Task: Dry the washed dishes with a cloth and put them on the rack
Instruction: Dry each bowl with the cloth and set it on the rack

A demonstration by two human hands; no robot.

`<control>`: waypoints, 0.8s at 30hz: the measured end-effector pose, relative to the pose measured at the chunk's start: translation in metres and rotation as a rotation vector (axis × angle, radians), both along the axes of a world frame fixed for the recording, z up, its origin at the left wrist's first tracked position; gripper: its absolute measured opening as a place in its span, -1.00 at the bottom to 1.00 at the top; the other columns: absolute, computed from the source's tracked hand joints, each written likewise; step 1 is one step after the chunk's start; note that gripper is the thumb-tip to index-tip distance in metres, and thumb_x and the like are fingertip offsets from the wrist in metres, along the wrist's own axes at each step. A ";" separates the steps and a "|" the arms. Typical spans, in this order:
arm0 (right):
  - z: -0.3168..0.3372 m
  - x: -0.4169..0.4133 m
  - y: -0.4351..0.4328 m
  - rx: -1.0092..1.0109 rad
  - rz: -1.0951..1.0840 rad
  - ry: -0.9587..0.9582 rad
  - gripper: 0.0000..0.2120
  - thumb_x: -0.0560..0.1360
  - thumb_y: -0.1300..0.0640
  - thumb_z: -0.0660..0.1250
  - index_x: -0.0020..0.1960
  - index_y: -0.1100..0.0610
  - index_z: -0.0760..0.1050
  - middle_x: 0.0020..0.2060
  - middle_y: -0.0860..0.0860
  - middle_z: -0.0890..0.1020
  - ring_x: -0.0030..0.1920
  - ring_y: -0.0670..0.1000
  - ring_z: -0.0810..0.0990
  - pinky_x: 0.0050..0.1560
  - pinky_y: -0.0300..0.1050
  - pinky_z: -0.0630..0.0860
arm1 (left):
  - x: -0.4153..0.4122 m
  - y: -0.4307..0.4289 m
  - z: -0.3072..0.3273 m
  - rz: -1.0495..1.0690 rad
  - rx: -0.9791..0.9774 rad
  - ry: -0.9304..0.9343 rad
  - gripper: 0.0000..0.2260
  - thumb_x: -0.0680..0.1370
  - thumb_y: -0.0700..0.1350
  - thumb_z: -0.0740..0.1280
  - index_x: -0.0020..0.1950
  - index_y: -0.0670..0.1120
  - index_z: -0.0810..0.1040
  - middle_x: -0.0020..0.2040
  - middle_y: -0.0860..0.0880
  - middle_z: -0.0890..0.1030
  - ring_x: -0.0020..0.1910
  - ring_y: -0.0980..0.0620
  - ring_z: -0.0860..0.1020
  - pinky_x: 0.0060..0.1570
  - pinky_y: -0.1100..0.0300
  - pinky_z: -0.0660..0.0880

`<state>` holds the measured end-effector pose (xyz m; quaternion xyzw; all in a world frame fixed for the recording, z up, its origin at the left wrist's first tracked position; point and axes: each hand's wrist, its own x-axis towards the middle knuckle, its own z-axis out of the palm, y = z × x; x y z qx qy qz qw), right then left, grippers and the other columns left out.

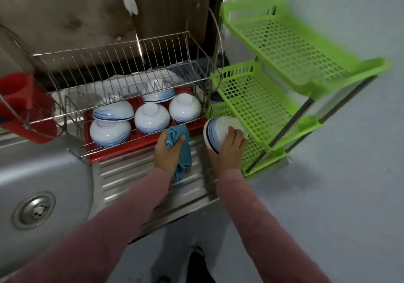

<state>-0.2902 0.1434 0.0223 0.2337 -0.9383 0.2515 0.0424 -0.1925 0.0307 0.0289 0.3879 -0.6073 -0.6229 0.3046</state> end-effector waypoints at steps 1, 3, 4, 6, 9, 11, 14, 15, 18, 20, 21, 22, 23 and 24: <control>-0.004 -0.014 -0.002 0.044 -0.012 -0.004 -0.08 0.20 0.05 0.67 0.39 0.39 0.36 0.27 0.37 0.47 0.25 0.42 0.46 0.29 0.30 0.37 | -0.006 -0.002 -0.003 0.003 0.003 -0.001 -0.75 0.57 -0.17 0.38 0.24 -0.13 0.52 0.13 -0.06 0.60 0.07 0.01 0.56 0.00 0.30 0.51; -0.006 -0.035 -0.005 0.104 -0.017 -0.059 -0.06 0.34 0.00 0.59 0.51 0.35 0.20 0.42 0.39 0.34 0.41 0.38 0.35 0.39 0.25 0.28 | -0.017 -0.005 -0.007 0.002 0.031 0.004 -0.72 0.57 -0.15 0.39 0.26 -0.17 0.52 0.15 -0.09 0.61 0.07 -0.01 0.58 -0.05 0.32 0.52; -0.009 -0.044 -0.005 0.131 -0.004 -0.106 -0.06 0.43 -0.02 0.52 0.56 0.34 0.08 0.49 0.37 0.22 0.49 0.35 0.24 0.45 0.21 0.19 | -0.023 -0.005 -0.008 0.004 0.046 0.004 -0.69 0.57 -0.14 0.39 0.28 -0.19 0.51 0.16 -0.11 0.61 0.07 -0.01 0.58 -0.06 0.30 0.52; -0.016 -0.055 -0.005 0.174 0.025 -0.197 -0.11 0.56 -0.04 0.37 0.59 0.30 -0.12 0.56 0.30 0.03 0.57 0.28 0.05 0.52 0.15 0.02 | -0.034 -0.003 -0.010 0.009 0.056 -0.001 -0.67 0.57 -0.16 0.38 0.31 -0.23 0.49 0.16 -0.14 0.61 0.05 -0.01 0.57 -0.07 0.29 0.52; -0.027 -0.065 -0.009 0.189 0.037 -0.213 -0.18 0.62 0.01 0.29 0.59 0.27 -0.17 0.58 0.27 0.00 0.58 0.24 0.01 0.53 0.10 -0.04 | -0.050 0.001 -0.009 0.004 0.065 0.008 -0.69 0.57 -0.21 0.37 0.29 -0.28 0.49 0.11 -0.13 0.60 0.04 -0.01 0.56 -0.06 0.30 0.53; -0.028 -0.068 -0.011 0.221 0.054 -0.255 -0.24 0.65 0.03 0.23 0.60 0.25 -0.18 0.58 0.25 0.00 0.58 0.22 0.01 0.53 0.07 -0.05 | -0.055 0.003 -0.009 -0.003 0.066 0.009 -0.69 0.57 -0.21 0.37 0.29 -0.27 0.49 0.12 -0.13 0.60 0.04 0.01 0.57 -0.05 0.31 0.53; -0.032 -0.066 -0.015 0.228 0.021 -0.144 -0.25 0.59 0.03 0.35 0.59 0.27 0.01 0.54 0.27 0.19 0.54 0.24 0.20 0.50 0.11 0.12 | -0.057 0.005 -0.011 0.013 0.074 0.011 -0.70 0.57 -0.23 0.36 0.29 -0.27 0.48 0.10 -0.10 0.61 -0.02 0.15 0.60 -0.07 0.36 0.52; -0.030 -0.062 -0.015 0.233 -0.011 -0.088 -0.22 0.52 0.04 0.44 0.56 0.28 0.13 0.49 0.29 0.30 0.49 0.26 0.30 0.46 0.15 0.24 | -0.056 0.006 -0.011 0.028 0.073 0.010 -0.71 0.58 -0.24 0.36 0.28 -0.26 0.49 0.07 -0.07 0.61 -0.06 0.22 0.60 -0.10 0.38 0.51; -0.028 -0.051 -0.011 0.172 0.076 -0.150 -0.16 0.54 0.01 0.40 0.60 0.23 -0.02 0.56 0.26 0.12 0.56 0.28 0.11 0.51 0.19 0.06 | -0.054 0.009 -0.012 0.043 0.064 0.020 -0.71 0.58 -0.25 0.35 0.29 -0.28 0.49 0.08 -0.09 0.60 -0.06 0.19 0.59 -0.07 0.37 0.51; -0.023 -0.041 -0.010 0.063 0.137 -0.144 -0.15 0.54 0.00 0.39 0.61 0.18 -0.05 0.58 0.23 0.05 0.57 0.28 0.02 0.52 0.19 -0.04 | -0.051 0.010 -0.010 0.054 0.087 0.038 -0.71 0.58 -0.24 0.35 0.29 -0.25 0.49 0.10 -0.10 0.61 -0.01 0.09 0.59 -0.04 0.32 0.54; -0.020 -0.036 -0.009 -0.007 0.135 -0.131 -0.17 0.52 0.02 0.41 0.60 0.17 0.02 0.57 0.23 0.09 0.56 0.27 0.04 0.52 0.18 -0.04 | -0.049 0.010 -0.008 0.062 0.101 0.047 -0.72 0.58 -0.24 0.35 0.29 -0.23 0.50 0.10 -0.10 0.61 0.01 0.07 0.59 -0.02 0.29 0.55; -0.020 -0.032 -0.010 -0.071 0.126 -0.124 -0.21 0.51 0.05 0.43 0.59 0.19 0.09 0.56 0.23 0.14 0.55 0.26 0.07 0.52 0.16 -0.04 | -0.047 0.009 -0.006 0.074 0.116 0.061 -0.72 0.58 -0.24 0.36 0.29 -0.22 0.50 0.12 -0.10 0.61 0.03 0.04 0.59 0.01 0.26 0.56; -0.017 -0.028 -0.011 -0.134 0.135 -0.116 -0.26 0.50 0.08 0.42 0.57 0.21 0.17 0.54 0.23 0.19 0.53 0.25 0.09 0.51 0.16 -0.03 | -0.043 0.008 -0.004 0.088 0.130 0.080 -0.71 0.57 -0.24 0.36 0.29 -0.20 0.50 0.14 -0.11 0.62 0.06 0.02 0.60 0.06 0.21 0.56; -0.015 -0.023 -0.012 -0.192 0.158 -0.118 -0.32 0.50 0.12 0.39 0.54 0.23 0.23 0.53 0.23 0.23 0.53 0.24 0.10 0.51 0.17 -0.01 | -0.039 0.007 -0.001 0.103 0.145 0.097 -0.70 0.57 -0.24 0.37 0.29 -0.18 0.51 0.16 -0.10 0.62 0.09 -0.01 0.60 0.10 0.15 0.56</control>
